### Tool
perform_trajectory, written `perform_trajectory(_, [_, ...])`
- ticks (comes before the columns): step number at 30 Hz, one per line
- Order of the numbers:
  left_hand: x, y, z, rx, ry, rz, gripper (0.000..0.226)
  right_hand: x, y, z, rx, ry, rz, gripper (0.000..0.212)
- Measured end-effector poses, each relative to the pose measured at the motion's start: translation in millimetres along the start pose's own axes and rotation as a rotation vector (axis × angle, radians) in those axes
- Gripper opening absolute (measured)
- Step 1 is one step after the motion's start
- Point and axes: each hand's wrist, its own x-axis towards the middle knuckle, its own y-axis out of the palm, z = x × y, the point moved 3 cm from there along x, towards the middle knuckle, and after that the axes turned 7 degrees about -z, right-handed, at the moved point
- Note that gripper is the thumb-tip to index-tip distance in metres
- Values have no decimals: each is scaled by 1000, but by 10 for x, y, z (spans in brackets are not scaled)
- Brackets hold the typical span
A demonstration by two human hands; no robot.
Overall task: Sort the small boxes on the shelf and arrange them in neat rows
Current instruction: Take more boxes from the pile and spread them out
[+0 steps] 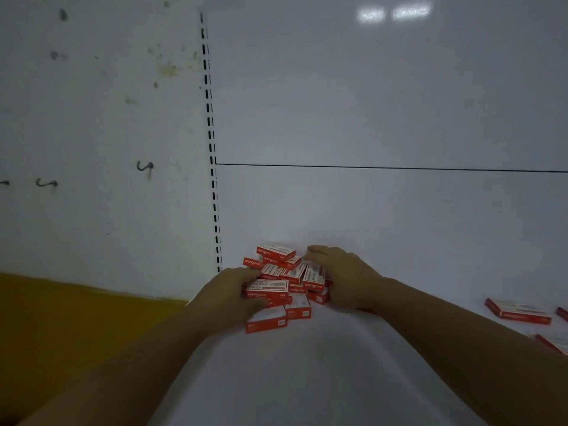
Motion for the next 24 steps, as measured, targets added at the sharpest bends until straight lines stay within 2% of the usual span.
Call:
perform_trajectory(3, [24, -14, -9, 44, -10, 0, 44, 67, 17, -29, -14, -16, 68, 68])
perform_trajectory(5, [36, -19, -21, 72, 8, -3, 43, 75, 23, -38, -32, -40, 88, 56])
perform_trajectory(8, [46, -25, -15, 102, 3, -26, 54, 71, 18, -44, -48, -49, 64, 40])
perform_trajectory(10, [47, -22, -15, 128, 9, -34, 59, 73, 14, -41, -70, -48, 67, 42])
perform_trajectory(18, [22, -31, -126, 155, 54, -57, 47, 48, -115, -40, -25, -83, 58, 63])
perform_trajectory(24, [-80, -135, -250, 114, 105, -216, 53, -132, -253, -89, 71, 11, -102, 52])
